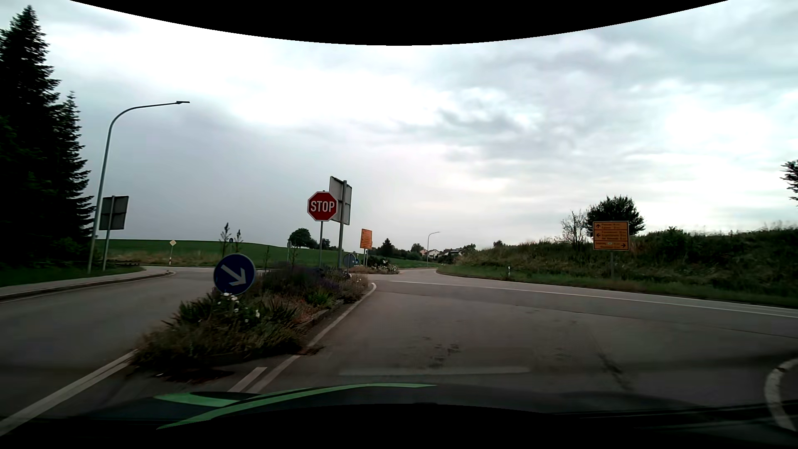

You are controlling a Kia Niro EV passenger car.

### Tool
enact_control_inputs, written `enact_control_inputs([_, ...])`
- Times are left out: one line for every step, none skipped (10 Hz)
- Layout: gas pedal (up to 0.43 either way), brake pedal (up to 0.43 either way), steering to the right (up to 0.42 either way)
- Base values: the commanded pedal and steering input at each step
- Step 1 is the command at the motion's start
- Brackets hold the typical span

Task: Follow the waypoints while adhering to traffic rules and regulations

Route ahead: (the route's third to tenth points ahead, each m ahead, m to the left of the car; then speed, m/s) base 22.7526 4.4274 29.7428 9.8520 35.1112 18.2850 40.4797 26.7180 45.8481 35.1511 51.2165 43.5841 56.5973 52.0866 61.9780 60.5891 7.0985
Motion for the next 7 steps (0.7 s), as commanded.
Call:
enact_control_inputs([0.0,0.079,0.035])
enact_control_inputs([0.0,0.079,0.036])
enact_control_inputs([0.0,0.079,0.036])
enact_control_inputs([0.0,0.085,0.04])
enact_control_inputs([0.0,0.091,0.043])
enact_control_inputs([0.0,0.098,0.044])
enact_control_inputs([0.0,0.11,0.046])
